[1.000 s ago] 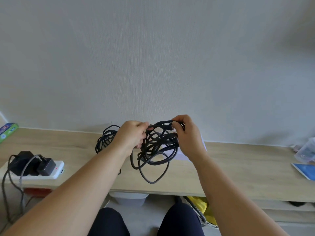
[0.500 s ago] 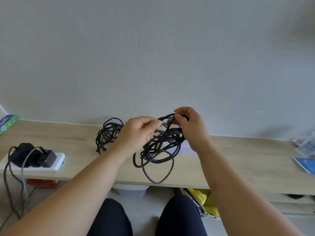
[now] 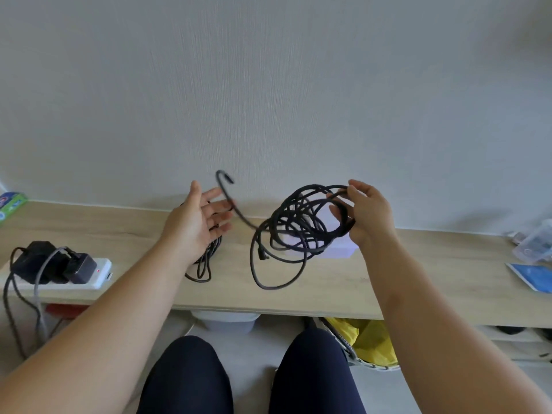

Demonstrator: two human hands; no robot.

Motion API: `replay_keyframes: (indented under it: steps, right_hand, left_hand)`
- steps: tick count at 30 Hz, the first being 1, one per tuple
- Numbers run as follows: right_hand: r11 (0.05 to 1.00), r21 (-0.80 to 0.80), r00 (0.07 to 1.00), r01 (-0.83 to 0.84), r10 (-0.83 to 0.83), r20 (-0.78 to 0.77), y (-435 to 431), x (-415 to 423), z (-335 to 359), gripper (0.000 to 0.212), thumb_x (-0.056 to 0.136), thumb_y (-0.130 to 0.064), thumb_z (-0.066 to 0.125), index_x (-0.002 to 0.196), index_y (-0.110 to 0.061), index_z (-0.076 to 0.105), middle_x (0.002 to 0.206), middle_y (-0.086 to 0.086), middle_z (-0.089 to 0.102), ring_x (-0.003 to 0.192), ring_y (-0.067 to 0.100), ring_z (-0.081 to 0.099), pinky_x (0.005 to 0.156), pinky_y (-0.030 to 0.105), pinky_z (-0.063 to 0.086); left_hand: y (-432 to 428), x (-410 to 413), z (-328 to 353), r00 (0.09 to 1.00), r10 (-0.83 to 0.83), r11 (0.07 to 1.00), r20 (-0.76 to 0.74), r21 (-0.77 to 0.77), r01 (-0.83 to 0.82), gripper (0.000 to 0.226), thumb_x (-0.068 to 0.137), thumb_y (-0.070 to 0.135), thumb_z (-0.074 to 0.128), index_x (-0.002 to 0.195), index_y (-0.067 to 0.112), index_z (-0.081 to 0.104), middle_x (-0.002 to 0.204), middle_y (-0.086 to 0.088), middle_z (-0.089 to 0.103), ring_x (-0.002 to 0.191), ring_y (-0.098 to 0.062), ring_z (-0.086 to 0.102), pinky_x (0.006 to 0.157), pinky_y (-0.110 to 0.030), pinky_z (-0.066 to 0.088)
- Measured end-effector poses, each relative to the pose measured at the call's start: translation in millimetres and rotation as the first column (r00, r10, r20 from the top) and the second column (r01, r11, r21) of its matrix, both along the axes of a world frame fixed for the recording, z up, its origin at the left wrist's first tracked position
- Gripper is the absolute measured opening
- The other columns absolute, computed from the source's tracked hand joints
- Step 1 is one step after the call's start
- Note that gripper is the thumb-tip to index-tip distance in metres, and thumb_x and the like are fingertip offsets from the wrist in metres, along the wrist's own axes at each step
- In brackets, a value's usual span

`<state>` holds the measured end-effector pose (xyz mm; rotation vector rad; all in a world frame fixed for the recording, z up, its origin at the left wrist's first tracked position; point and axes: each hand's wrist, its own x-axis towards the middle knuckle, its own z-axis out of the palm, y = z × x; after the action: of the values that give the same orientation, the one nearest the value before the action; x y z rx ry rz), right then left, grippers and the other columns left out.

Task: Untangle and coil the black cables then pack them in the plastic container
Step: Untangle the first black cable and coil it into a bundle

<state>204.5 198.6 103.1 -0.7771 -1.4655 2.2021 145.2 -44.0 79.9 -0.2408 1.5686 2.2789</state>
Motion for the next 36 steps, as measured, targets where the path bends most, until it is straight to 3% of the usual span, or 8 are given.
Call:
replay_keyframes:
  steps: [4, 7, 12, 18, 22, 25, 31, 36]
  right_hand:
    - [0.989, -0.146, 0.999, 0.035, -0.029, 0.045, 5.0, -4.3, 0.1, 0.011, 0.098, -0.007, 0.048, 0.097, -0.009, 0.058, 0.092, 0.011, 0.062, 0.064, 0.024, 0.065, 0.053, 0.025, 0.056]
    - [0.978, -0.207, 0.999, 0.027, -0.019, 0.044, 3.0, -6.6, 0.5, 0.012, 0.098, -0.006, 0.047, 0.104, -0.004, 0.057, 0.089, 0.013, 0.063, 0.059, 0.024, 0.067, 0.051, 0.025, 0.056]
    - [0.958, -0.284, 0.999, -0.02, 0.028, 0.023, 3.1, -9.9, -5.0, 0.012, 0.098, -0.003, 0.045, 0.103, 0.0, 0.055, 0.094, 0.019, 0.061, 0.056, 0.025, 0.069, 0.054, 0.03, 0.058]
    - [0.898, -0.437, 0.999, -0.047, 0.05, -0.004, 5.0, -13.8, -3.1, 0.018, 0.099, -0.005, 0.045, 0.114, 0.002, 0.05, 0.085, 0.021, 0.06, 0.049, 0.026, 0.066, 0.051, 0.034, 0.059]
    - [0.841, -0.536, 0.997, -0.074, 0.077, -0.017, 1.5, -12.4, 4.6, 0.014, 0.1, -0.009, 0.043, 0.1, 0.002, 0.051, 0.077, 0.025, 0.062, 0.048, 0.032, 0.066, 0.048, 0.037, 0.058]
    - [0.84, -0.532, 0.994, -0.105, 0.102, -0.035, -1.6, -10.9, 7.6, 0.014, 0.1, -0.011, 0.044, 0.097, 0.001, 0.051, 0.087, 0.023, 0.058, 0.055, 0.032, 0.067, 0.048, 0.039, 0.057]
    - [0.944, 0.172, 0.94, -0.282, 0.235, 0.249, -9.4, -0.1, -5.9, 0.03, 0.097, -0.035, 0.048, 0.118, -0.015, 0.056, 0.102, 0.002, 0.059, 0.099, 0.024, 0.06, 0.085, 0.044, 0.054]
    - [0.543, 0.827, 0.986, -0.147, 0.151, 0.076, -28.0, 12.7, -14.8, 0.036, 0.085, -0.037, 0.066, 0.117, -0.024, 0.056, 0.12, -0.01, 0.049, 0.112, 0.008, 0.048, 0.097, 0.028, 0.04]
  left_hand:
    - [1.8, 12.8, -11.3, 0.968, -0.239, 0.951, -0.079, -0.219, 0.217, 0.034, 0.091, 0.052, 0.044, 0.112, 0.03, 0.061, 0.116, 0.005, 0.064, 0.112, -0.018, 0.055, 0.1, -0.044, 0.04]
    - [10.0, 21.0, -10.6, 0.903, -0.416, 0.853, -0.104, -0.39, 0.348, 0.031, 0.08, 0.043, 0.069, 0.108, 0.042, 0.054, 0.118, 0.011, 0.062, 0.11, -0.013, 0.059, 0.095, -0.04, 0.048]
    - [25.8, 24.0, -3.7, 0.865, -0.423, 0.678, -0.27, -0.728, 0.105, 0.035, 0.086, 0.037, 0.066, 0.117, 0.025, 0.054, 0.113, 0.01, 0.057, 0.104, -0.009, 0.053, 0.083, -0.026, 0.039]
    - [27.0, 22.9, 1.1, 0.845, -0.433, 0.685, -0.314, -0.724, 0.083, 0.028, 0.093, 0.04, 0.053, 0.117, 0.027, 0.048, 0.114, 0.01, 0.052, 0.11, -0.01, 0.051, 0.084, -0.024, 0.036]
    - [23.0, 21.8, 5.9, 0.798, -0.551, 0.622, -0.245, -0.758, 0.197, 0.077, 0.072, 0.044, 0.077, 0.136, 0.03, 0.036, 0.129, 0.014, 0.041, 0.12, -0.004, 0.039, 0.095, -0.023, 0.032]
    - [23.2, 16.6, 7.4, 0.845, -0.443, 0.621, -0.301, -0.782, 0.047, 0.051, 0.083, 0.034, 0.07, 0.129, 0.023, 0.049, 0.108, 0.011, 0.059, 0.096, -0.003, 0.054, 0.079, -0.02, 0.039]
    - [21.0, 9.9, -0.2, 0.88, -0.235, 0.817, -0.412, -0.574, -0.051, 0.013, 0.094, 0.019, 0.056, 0.104, 0.02, 0.065, 0.08, 0.005, 0.07, 0.075, -0.008, 0.069, 0.081, -0.025, 0.047]
    - [25.6, 8.4, 3.7, 0.911, -0.105, 0.92, -0.399, -0.387, -0.064, 0.013, 0.095, 0.013, 0.055, 0.102, 0.013, 0.065, 0.063, 0.005, 0.064, 0.048, -0.005, 0.057, 0.053, -0.017, 0.047]
